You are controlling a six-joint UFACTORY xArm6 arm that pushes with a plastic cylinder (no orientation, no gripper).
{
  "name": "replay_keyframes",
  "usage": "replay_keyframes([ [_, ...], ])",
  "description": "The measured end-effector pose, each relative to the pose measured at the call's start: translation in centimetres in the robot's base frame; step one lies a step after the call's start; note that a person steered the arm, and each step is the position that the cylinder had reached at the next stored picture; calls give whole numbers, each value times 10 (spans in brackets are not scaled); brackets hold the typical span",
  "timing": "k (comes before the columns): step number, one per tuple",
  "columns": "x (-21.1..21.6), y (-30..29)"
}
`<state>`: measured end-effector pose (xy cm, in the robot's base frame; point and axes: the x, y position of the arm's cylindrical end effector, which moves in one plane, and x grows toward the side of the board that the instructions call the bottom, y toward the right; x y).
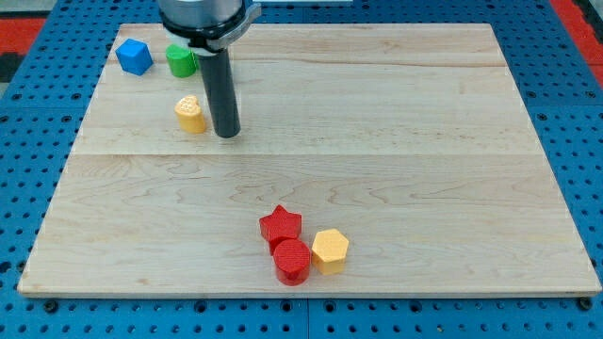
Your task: Move the yellow heart into green circle
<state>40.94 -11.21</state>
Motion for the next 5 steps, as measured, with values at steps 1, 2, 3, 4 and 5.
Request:
replay_keyframes([
  [1, -23, -62],
  [2, -85, -57],
  [3, -54, -70],
  [4, -23, -49],
  [5, -31, -28],
])
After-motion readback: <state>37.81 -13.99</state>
